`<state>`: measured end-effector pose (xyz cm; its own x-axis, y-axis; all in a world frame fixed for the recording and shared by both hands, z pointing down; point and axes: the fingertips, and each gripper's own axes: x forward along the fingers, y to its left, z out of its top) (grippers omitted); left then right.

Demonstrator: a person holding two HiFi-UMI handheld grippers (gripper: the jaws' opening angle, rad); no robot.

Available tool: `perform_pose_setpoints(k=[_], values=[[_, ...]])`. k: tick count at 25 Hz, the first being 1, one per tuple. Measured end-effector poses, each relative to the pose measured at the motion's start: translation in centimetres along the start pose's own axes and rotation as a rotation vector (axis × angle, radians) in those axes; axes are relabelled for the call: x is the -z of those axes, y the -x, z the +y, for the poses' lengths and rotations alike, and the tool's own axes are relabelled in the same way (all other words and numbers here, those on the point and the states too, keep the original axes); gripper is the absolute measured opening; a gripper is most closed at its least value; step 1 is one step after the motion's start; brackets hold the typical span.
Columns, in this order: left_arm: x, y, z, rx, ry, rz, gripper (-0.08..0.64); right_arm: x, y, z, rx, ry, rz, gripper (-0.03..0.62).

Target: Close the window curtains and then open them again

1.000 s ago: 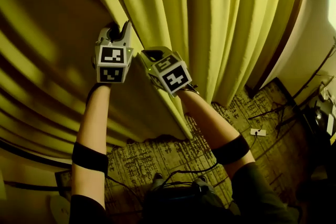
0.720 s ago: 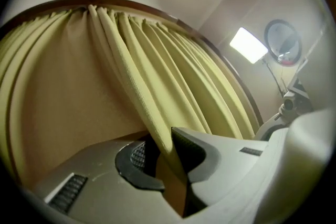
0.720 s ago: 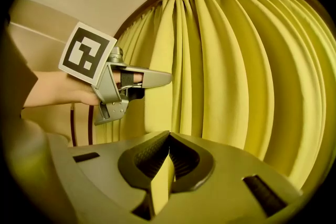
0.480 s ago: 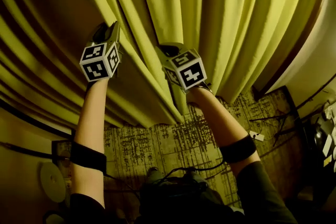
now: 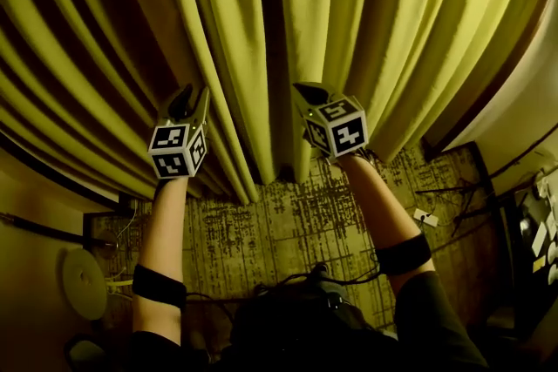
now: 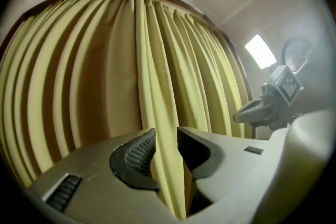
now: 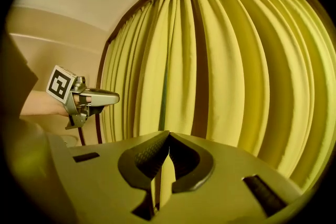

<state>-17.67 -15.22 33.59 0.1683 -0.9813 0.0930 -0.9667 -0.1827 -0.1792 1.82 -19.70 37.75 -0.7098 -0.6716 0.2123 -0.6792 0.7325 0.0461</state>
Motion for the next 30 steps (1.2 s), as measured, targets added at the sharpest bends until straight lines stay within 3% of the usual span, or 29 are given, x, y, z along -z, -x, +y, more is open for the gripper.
perform_pose_setpoints(k=[5,18,24,30], values=[[5.3,4.8,1.5,0.000,0.034,0.038,0.005,3.5,1.2,4.4,0.013,-0.029,0.043,0.005],[14.1,13.7,2.6,0.098,0.072,0.095,0.003,11.3,5.7,13.4,0.109,-0.125,0.130,0.003],[17.2,16.2,1.0,0.104,0.138,0.123,0.003,15.0,8.7,14.5,0.131,-0.175,0.186,0.003],[19.5,18.4,-1.7,0.045,0.158,0.185,0.003,18.3,11.5,12.7,0.105,-0.194,0.214,0.003]])
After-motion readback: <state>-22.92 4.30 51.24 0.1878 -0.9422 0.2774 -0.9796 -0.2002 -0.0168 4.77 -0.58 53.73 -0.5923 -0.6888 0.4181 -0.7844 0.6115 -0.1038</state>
